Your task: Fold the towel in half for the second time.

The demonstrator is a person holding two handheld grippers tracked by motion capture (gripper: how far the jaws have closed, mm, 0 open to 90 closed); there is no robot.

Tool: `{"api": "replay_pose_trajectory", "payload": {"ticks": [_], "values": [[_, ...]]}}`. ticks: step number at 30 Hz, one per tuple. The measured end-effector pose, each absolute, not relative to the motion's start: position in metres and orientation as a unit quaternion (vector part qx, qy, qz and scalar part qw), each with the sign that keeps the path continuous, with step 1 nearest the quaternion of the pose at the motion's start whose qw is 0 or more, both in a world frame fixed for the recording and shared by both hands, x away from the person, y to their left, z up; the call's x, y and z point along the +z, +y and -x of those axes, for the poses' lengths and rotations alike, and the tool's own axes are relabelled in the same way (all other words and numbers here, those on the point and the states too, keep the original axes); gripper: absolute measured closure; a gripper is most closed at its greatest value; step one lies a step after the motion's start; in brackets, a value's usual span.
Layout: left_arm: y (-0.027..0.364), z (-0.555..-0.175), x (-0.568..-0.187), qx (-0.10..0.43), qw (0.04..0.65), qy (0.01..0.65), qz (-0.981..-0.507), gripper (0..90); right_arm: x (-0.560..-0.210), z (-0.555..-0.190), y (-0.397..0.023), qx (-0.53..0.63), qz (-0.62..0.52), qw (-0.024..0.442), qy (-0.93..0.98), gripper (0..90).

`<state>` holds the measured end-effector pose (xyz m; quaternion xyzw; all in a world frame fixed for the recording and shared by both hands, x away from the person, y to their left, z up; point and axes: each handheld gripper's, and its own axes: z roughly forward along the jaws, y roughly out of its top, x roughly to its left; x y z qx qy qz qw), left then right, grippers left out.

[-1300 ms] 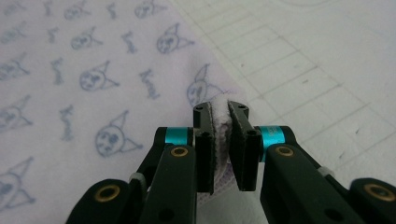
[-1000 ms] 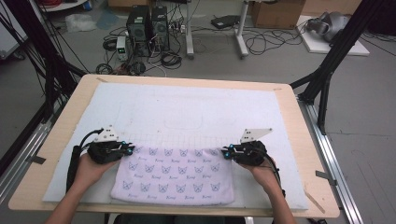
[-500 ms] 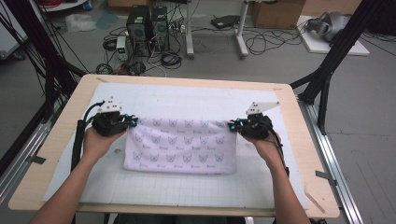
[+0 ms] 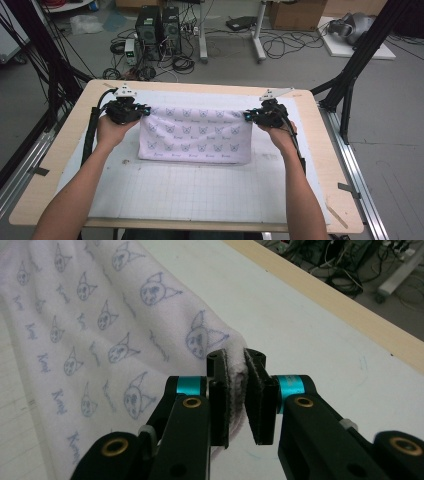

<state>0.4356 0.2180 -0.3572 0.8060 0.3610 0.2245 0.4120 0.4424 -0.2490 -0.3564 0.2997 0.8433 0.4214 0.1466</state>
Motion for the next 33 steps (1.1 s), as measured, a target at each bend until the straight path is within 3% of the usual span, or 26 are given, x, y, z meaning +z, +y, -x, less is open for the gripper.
{"api": "replay_pose_trajectory", "payload": {"ticks": [2,4,7,17,26,33], "values": [[0.215,-0.446,-0.363,0.222,0.405,0.364,-0.809,80.3,-0.357,-0.449,-0.250,0.416,-0.305,0.149,0.844,78.3],[0.213,-0.453,-0.372,0.228,0.389,0.374,-0.810,71.1,-0.361,-0.455,-0.251,0.427,-0.324,0.158,0.829,64.0],[0.213,-0.454,-0.381,0.217,0.374,0.379,-0.818,65.0,-0.370,-0.458,-0.254,0.423,-0.345,0.136,0.827,57.7],[0.233,-0.423,-0.388,0.209,0.407,0.383,-0.802,57.3,-0.393,-0.430,-0.253,0.421,-0.335,0.115,0.835,57.0],[0.227,-0.379,-0.412,0.185,0.412,0.319,-0.833,80.2,-0.424,-0.398,-0.243,0.413,-0.314,0.090,0.850,67.7],[0.227,-0.366,-0.434,0.163,0.385,0.307,-0.855,81.2,-0.431,-0.386,-0.237,0.383,-0.301,0.073,0.870,70.1]]}}
